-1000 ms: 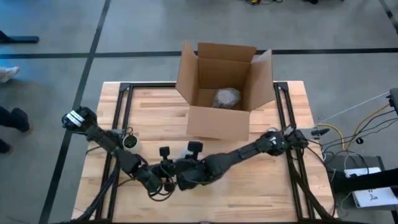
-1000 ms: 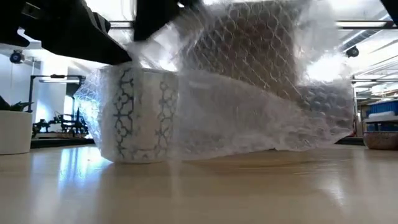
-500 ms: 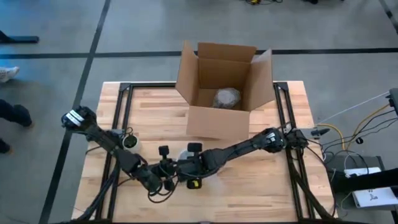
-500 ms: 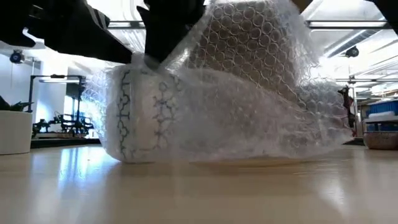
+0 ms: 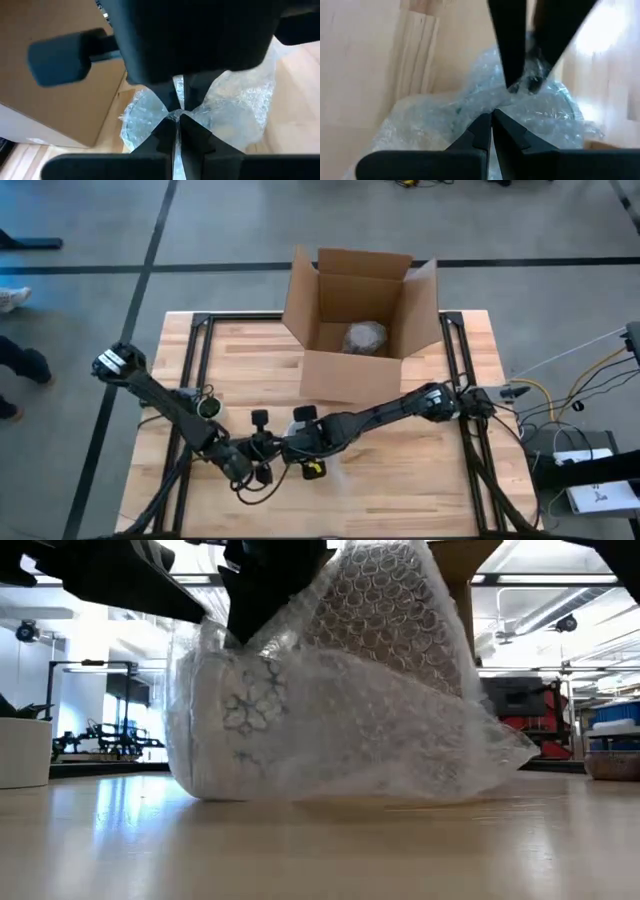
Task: Wrap mug
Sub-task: Wrap the blue patterned mug with the bubble wrap
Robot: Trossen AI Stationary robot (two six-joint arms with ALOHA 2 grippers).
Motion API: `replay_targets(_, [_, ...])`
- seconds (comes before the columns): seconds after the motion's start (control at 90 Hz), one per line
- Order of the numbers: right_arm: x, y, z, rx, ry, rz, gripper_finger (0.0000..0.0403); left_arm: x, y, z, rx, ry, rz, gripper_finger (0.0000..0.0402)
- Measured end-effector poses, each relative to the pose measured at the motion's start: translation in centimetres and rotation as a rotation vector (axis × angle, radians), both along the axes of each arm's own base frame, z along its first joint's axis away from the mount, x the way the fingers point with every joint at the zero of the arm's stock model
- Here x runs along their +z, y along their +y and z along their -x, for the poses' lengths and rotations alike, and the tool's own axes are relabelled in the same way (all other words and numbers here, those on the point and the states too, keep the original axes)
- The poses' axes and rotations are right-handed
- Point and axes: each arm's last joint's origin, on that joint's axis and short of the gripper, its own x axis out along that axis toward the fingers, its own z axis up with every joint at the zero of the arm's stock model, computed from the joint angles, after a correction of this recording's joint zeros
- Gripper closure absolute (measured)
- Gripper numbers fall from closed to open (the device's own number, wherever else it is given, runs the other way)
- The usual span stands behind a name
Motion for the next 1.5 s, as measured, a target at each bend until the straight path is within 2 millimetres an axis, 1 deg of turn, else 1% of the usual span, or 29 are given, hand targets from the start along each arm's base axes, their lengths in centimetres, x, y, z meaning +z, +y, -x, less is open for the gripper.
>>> replay_targets(0.133, [-0.5,-0.6,-0.2,0.048,0.027,-0.07,0.0401,-1.2,0.4,-1.0,0.031,0.028,-0.028,0.0402])
replay_targets(0.289, [-0.6,-0.4,0.0,0.109,0.049,-0.06,0.04,-2.0,0.7,-2.3,0.005,0.036,-0.06,0.0402])
replay_targets(0.378, [-0.6,-0.2,0.2,0.148,0.067,-0.048,0.04,-2.4,0.9,-3.0,-0.017,0.043,-0.043,0.0402])
replay_targets(0.6, [-0.2,-0.2,0.7,0.179,0.095,-0.03,0.04,-2.8,1.2,-3.4,-0.027,0.057,0.002,0.0402])
replay_targets(0.744, [0.6,-0.2,0.9,0.178,0.115,-0.021,0.0388,-2.8,1.2,-3.5,-0.03,0.052,0.025,0.0402])
replay_targets(1.033, [3.1,-0.7,1.7,0.084,0.149,0.066,0.0316,-2.8,1.3,-3.6,-0.025,0.045,0.031,0.0402])
replay_targets(1.078, [3.9,-0.7,1.5,0.066,0.103,0.066,0.0311,-3.1,1.4,-3.5,-0.031,0.068,0.025,0.0402])
replay_targets(1.144, [5.2,-0.9,1.8,0.041,0.061,0.077,0.0305,-2.9,1.4,-3.7,-0.024,0.051,0.031,0.0402])
replay_targets(1.267, [5.9,-0.8,2.1,0.034,0.048,0.09,0.0309,-2.9,1.6,-3.8,-0.018,0.053,0.033,0.0402])
replay_targets(1.422, [6.2,-0.5,2.1,0.042,0.035,0.067,0.0332,-2.9,1.8,-3.9,-0.01,0.052,0.038,0.0402])
replay_targets(1.5, [6.0,-0.4,2.0,0.056,0.034,0.052,0.0347,-2.9,1.9,-3.9,-0.009,0.052,0.038,0.0402])
